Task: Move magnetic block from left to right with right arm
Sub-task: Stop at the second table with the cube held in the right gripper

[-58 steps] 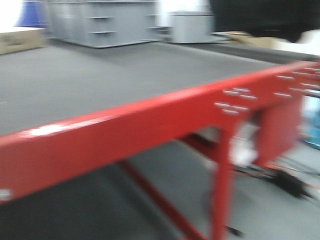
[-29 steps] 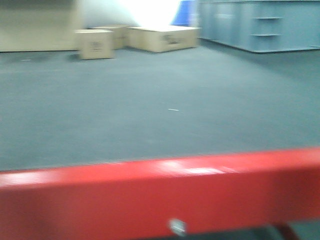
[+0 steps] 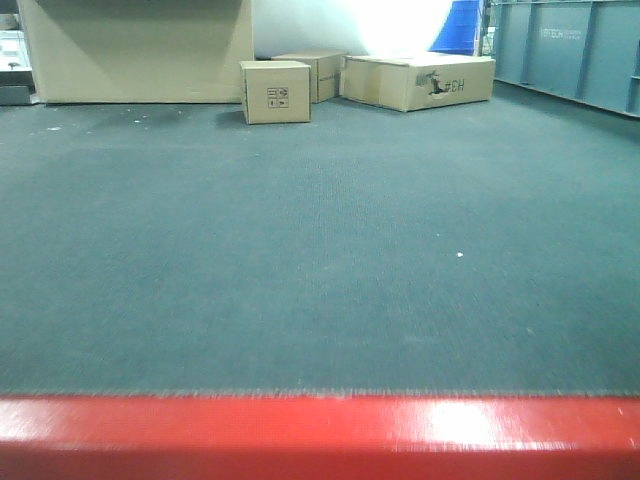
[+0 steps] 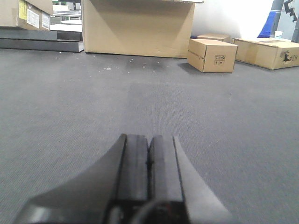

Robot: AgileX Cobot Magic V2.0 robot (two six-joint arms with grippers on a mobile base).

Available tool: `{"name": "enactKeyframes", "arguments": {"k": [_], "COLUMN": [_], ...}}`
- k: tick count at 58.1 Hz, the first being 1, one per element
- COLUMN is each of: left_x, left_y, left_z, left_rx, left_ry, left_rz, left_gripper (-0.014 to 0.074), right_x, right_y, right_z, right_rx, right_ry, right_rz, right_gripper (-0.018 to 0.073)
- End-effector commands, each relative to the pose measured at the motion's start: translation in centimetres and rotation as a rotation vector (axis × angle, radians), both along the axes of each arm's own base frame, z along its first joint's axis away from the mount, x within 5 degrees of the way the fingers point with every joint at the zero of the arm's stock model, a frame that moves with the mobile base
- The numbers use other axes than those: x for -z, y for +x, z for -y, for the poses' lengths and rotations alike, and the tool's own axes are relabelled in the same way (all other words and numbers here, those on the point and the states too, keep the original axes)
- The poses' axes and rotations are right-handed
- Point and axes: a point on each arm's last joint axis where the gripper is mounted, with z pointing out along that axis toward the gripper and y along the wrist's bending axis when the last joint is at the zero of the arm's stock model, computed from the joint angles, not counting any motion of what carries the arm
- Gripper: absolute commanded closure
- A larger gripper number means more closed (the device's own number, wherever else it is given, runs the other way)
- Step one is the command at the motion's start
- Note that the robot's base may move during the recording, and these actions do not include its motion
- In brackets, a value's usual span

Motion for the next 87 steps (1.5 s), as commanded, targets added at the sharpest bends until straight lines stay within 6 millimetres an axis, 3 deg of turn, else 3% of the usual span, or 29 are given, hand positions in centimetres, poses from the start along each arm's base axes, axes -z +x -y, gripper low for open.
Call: {"name": "enactKeyframes", "arguments": {"k": [1, 65, 73, 80, 87], "left_x": [-0.6, -0.6, -0.6, -0.6, -0.6], "left_y": [-0.1, -0.1, -0.1, -0.1, -0.1], "left_z": [-0.1, -0.1, -0.1, -0.1, -0.1], "left_rx": [-0.008, -0.008, -0.008, -0.008, -0.008], "left_ry": [-0.015, -0.015, -0.015, -0.015, -0.015], "left_rz": [0.090, 0.090, 0.090, 0.090, 0.090], "left_gripper": [0.0722, 0.0722, 0.0722, 0.0722, 0.0722], "right_x": [-1.5, -1.4, -1.9, -4.1, -6.6], "right_y": [0.1, 0.2, 1.6, 3.4, 6.5], "right_z": [-0.1, -0.4, -0.9, -1.6, -3.1], "right_rx": [-0.009, -0.033, -0.061, -0.102, -0.178], "right_ry": [-0.015, 0.044, 0.071, -0.003, -0.058], "right_rz": [0.096, 0.076, 0.034, 0.046, 0.007], "right_gripper": [0.0361, 0.0363, 0.0363, 0.0363, 0.0363]}}
